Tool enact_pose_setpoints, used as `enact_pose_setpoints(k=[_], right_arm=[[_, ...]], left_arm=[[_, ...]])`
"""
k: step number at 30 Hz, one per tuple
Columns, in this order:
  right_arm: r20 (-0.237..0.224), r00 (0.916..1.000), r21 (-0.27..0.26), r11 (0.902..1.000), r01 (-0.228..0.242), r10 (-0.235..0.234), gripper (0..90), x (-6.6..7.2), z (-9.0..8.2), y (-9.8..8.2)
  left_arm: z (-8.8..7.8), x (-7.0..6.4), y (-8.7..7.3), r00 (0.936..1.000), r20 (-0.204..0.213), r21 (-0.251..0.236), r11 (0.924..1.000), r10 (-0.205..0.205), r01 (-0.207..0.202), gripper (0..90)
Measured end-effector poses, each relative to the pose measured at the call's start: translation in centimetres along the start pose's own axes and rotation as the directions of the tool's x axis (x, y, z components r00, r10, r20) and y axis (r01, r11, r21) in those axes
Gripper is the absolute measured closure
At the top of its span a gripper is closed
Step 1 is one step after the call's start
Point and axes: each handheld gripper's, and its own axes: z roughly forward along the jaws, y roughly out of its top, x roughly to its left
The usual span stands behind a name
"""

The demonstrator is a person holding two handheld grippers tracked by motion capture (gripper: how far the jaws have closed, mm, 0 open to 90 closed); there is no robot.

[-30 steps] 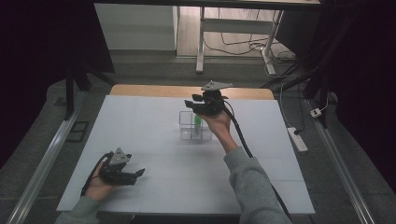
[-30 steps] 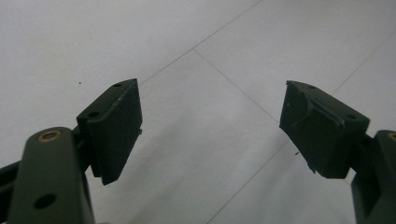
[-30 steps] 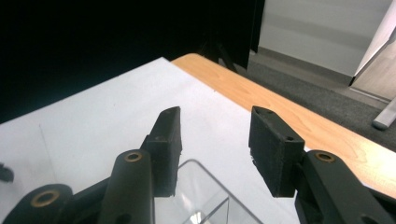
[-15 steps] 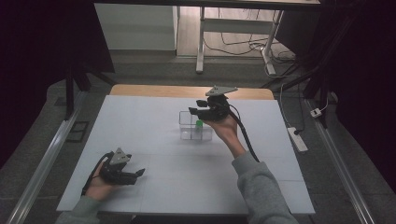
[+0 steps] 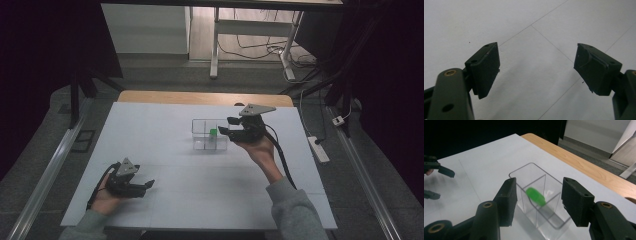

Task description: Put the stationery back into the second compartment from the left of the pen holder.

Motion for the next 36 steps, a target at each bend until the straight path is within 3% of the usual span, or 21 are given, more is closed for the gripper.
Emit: enact_pose_setpoints(k=[8,22,28,36], right_arm=[[0.021,0.9998,0.029,0.9996,-0.002,0.001,45.2,0.3,-2.4,-2.3],[0.062,0.9978,0.074,0.9969,-0.028,0.023,43.5,0.2,-5.8,-7.9],[0.106,0.9943,0.123,0.9924,-0.004,-0.009,42.9,0.3,-7.3,-10.3],[0.135,0.9907,0.131,0.9908,-0.036,0.018,42.6,-0.2,-9.3,-13.3]], left_arm=[[-0.1,-0.1,0.0,1.0000,-0.002,-0.004,1.0000,0.003,-0.003,20.8],[-0.1,-0.1,0.0,1.0000,-0.002,-0.005,1.0000,0.005,-0.005,20.8],[-0.1,-0.1,0.0,1.0000,-0.001,-0.006,1.0000,0.004,-0.004,20.8],[-0.2,-0.2,0.1,0.9999,-0.005,-0.009,0.9999,0.009,-0.009,20.8]])
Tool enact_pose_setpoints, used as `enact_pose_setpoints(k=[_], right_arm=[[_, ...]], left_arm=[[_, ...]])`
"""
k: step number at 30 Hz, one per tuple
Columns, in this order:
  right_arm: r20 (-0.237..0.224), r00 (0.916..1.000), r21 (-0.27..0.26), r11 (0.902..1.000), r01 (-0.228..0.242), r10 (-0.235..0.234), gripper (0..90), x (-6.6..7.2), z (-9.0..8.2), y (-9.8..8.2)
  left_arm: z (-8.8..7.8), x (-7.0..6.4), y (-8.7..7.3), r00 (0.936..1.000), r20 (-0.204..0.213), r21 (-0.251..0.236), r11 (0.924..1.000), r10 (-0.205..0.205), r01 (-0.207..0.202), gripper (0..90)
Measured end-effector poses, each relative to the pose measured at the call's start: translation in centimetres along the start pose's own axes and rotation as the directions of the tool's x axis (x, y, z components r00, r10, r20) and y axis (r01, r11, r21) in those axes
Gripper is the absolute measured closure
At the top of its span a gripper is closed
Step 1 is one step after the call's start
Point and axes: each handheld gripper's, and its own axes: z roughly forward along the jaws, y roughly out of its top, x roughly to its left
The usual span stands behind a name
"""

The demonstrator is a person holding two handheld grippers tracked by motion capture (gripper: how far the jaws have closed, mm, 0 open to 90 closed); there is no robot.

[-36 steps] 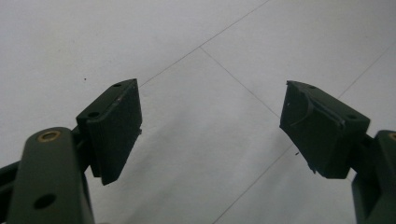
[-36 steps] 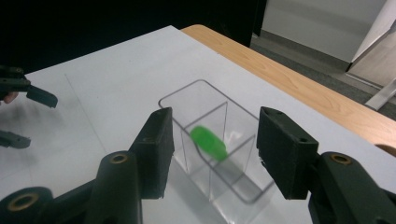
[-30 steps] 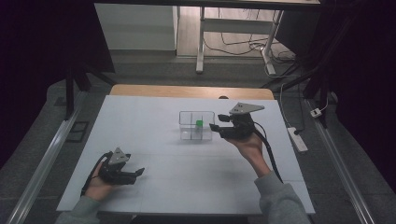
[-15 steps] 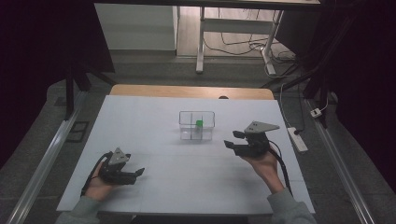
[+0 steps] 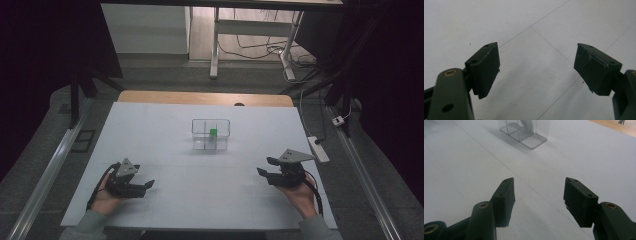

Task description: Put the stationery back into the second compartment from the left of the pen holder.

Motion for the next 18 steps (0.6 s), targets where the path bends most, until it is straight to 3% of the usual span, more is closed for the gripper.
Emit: enact_pose_setpoints(k=[12,14,18], right_arm=[[0.031,0.9991,0.040,0.9988,-0.028,0.027,41.7,-1.2,-0.4,-2.2],[0.052,0.9984,0.044,0.9988,-0.024,0.022,41.7,-1.2,-0.4,-2.3],[0.048,0.9988,0.059,0.9981,-0.015,0.012,41.7,-1.3,-0.4,-2.4]], left_arm=[[-0.1,-0.1,0.1,1.0000,-0.002,-0.007,0.9999,0.009,-0.009,20.9],[-0.1,-0.1,0.1,1.0000,-0.002,-0.008,0.9999,0.009,-0.009,20.9],[-0.1,-0.1,0.1,0.9999,-0.001,-0.008,0.9999,0.010,-0.010,20.8]])
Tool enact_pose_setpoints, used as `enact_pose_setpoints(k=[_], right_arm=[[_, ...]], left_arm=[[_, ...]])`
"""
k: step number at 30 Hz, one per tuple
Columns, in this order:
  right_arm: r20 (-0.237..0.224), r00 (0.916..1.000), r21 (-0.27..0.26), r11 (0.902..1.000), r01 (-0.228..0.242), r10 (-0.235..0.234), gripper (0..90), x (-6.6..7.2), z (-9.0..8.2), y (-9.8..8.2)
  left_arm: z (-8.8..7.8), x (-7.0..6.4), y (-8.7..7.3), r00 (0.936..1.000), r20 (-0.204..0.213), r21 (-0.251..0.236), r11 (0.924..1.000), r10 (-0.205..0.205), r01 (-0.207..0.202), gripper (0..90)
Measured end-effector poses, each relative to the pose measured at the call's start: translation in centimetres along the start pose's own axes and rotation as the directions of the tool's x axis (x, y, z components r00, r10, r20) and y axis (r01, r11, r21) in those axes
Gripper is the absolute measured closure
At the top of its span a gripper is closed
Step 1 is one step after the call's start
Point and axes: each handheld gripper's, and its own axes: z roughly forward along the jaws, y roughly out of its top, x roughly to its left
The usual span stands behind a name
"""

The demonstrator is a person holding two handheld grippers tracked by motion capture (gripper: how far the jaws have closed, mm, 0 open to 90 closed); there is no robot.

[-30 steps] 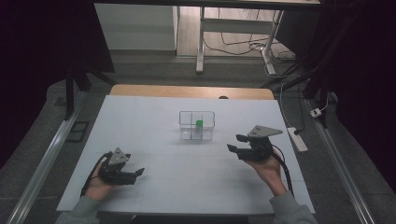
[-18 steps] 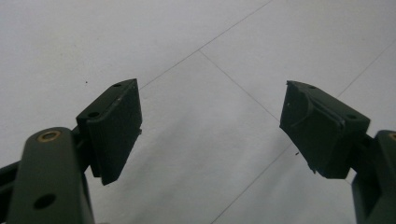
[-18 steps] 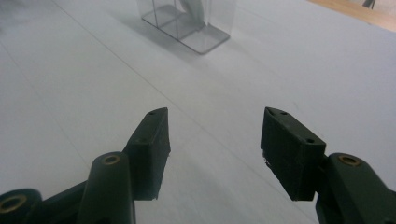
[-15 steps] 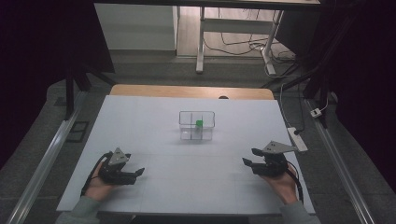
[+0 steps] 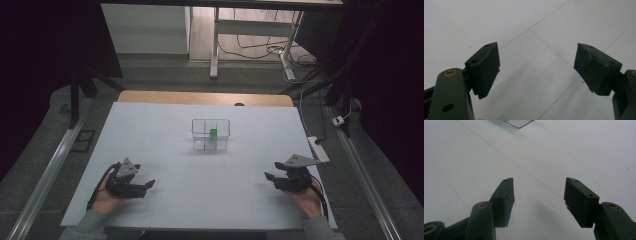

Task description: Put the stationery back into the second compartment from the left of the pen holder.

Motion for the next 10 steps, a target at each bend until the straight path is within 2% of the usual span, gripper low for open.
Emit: enact_pose_setpoints(k=[10], right_arm=[[0.007,0.9999,0.000,1.0000,0.010,-0.010,41.3,0.10,-0.12,-0.12]], left_arm=[[0.07,0.12,0.00,1.0000,0.002,0.000,1.0000,-0.003,0.003,21.1]])
